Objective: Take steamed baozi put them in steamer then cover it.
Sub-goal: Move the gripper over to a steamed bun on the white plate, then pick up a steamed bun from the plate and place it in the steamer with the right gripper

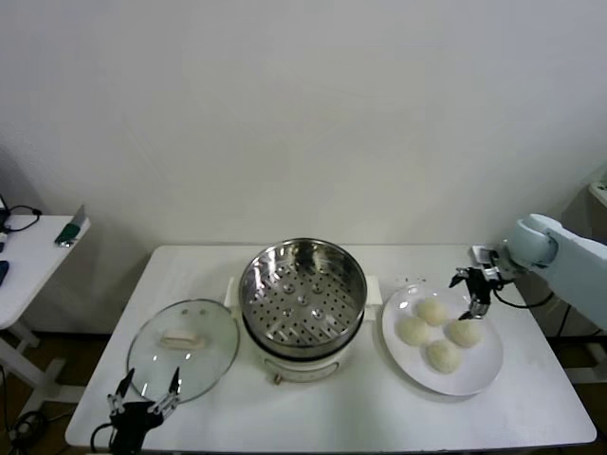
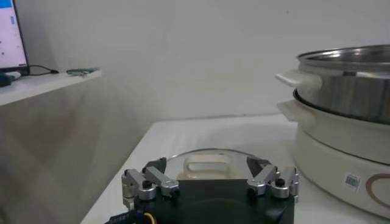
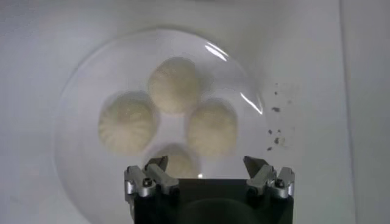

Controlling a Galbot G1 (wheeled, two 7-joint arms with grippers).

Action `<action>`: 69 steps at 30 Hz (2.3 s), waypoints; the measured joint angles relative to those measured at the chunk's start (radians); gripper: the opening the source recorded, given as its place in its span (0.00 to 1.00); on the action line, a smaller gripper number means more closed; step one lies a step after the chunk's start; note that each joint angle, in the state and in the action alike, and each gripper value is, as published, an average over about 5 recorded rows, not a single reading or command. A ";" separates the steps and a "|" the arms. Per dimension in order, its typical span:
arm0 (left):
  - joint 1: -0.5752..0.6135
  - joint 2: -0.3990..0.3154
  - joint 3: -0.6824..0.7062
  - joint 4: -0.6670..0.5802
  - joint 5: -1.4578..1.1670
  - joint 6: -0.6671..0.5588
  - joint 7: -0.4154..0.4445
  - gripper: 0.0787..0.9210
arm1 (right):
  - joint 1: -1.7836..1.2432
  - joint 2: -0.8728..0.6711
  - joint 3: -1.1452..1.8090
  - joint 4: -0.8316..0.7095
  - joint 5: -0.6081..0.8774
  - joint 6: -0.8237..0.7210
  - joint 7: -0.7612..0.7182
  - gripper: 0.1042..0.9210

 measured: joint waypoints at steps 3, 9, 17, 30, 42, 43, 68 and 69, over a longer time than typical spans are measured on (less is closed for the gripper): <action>0.000 -0.001 -0.002 0.000 0.000 0.000 0.000 0.88 | -0.014 0.036 0.007 -0.041 -0.013 0.002 0.002 0.88; 0.000 -0.005 -0.002 0.002 0.002 -0.001 0.000 0.88 | -0.038 0.098 0.027 -0.107 -0.032 0.004 0.012 0.88; 0.004 -0.007 -0.002 0.006 0.004 -0.003 -0.002 0.88 | -0.048 0.150 0.039 -0.164 -0.064 0.007 0.017 0.81; 0.003 -0.008 -0.002 0.002 0.001 -0.006 -0.005 0.88 | -0.003 0.164 0.001 -0.173 -0.061 0.022 -0.001 0.68; -0.006 -0.003 -0.003 -0.001 -0.001 -0.007 -0.005 0.88 | 0.390 0.199 -0.268 -0.035 0.063 0.175 -0.028 0.68; -0.006 -0.003 -0.002 -0.001 -0.002 -0.007 -0.005 0.88 | 0.432 0.208 -0.290 -0.010 0.075 0.192 -0.027 0.68; 0.007 0.008 -0.002 -0.016 -0.001 -0.019 -0.006 0.88 | 0.580 0.520 -0.497 0.235 -0.160 0.535 0.145 0.68; 0.007 0.008 -0.002 -0.016 0.000 -0.019 -0.006 0.88 | 0.566 0.531 -0.497 0.220 -0.175 0.543 0.152 0.68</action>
